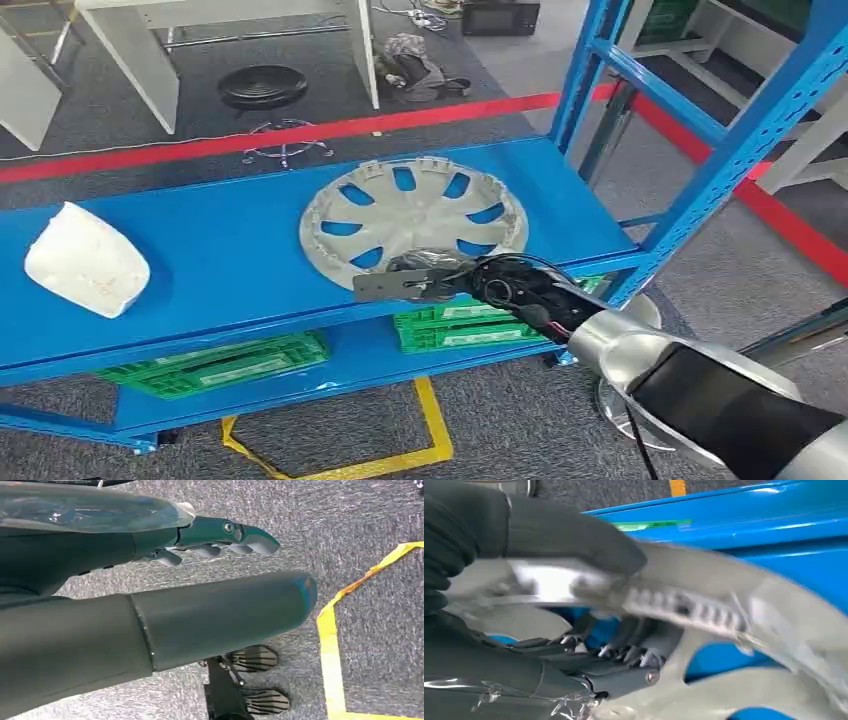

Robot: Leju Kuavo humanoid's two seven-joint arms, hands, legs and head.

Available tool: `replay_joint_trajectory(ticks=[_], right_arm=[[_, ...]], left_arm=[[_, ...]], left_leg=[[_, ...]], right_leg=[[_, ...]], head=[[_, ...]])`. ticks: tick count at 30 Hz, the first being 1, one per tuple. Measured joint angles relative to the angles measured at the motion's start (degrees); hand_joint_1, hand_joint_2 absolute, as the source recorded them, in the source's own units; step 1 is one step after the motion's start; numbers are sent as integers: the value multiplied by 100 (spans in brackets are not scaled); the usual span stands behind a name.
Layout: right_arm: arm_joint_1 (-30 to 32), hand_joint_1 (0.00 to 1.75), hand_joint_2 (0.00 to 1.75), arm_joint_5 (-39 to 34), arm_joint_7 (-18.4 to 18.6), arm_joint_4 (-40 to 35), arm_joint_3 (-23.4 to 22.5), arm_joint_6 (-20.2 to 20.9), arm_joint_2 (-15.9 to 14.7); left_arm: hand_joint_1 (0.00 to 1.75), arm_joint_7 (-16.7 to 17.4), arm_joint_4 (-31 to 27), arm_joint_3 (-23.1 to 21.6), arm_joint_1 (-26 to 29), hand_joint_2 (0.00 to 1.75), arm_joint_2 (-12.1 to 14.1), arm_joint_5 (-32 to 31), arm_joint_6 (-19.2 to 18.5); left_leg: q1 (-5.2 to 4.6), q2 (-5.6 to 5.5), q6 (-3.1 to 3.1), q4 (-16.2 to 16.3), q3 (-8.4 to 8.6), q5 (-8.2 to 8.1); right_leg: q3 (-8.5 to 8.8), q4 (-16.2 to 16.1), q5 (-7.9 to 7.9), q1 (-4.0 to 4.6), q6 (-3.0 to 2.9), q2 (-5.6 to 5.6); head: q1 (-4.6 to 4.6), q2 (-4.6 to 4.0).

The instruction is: Take the parts from the cabinet and place them on the table.

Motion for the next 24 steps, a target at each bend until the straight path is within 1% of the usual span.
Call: replay_joint_trajectory(ticks=[13,24], right_arm=[[-7,175,175,-11,2,-22,35,7,11],[-48,175,175,-77,116,-297,31,101,11]], left_arm=[[0,-2,-2,0,17,0,0,20,0],[0,-26,-2,0,58,0,17,77,0]], left_leg=[[0,0,0,0,-1,0],[0,1,0,0,-2,0]], right_leg=[[0,0,0,-2,0,1],[-2,0,0,-1,0,3]], head=[[0,0],[0,0]])
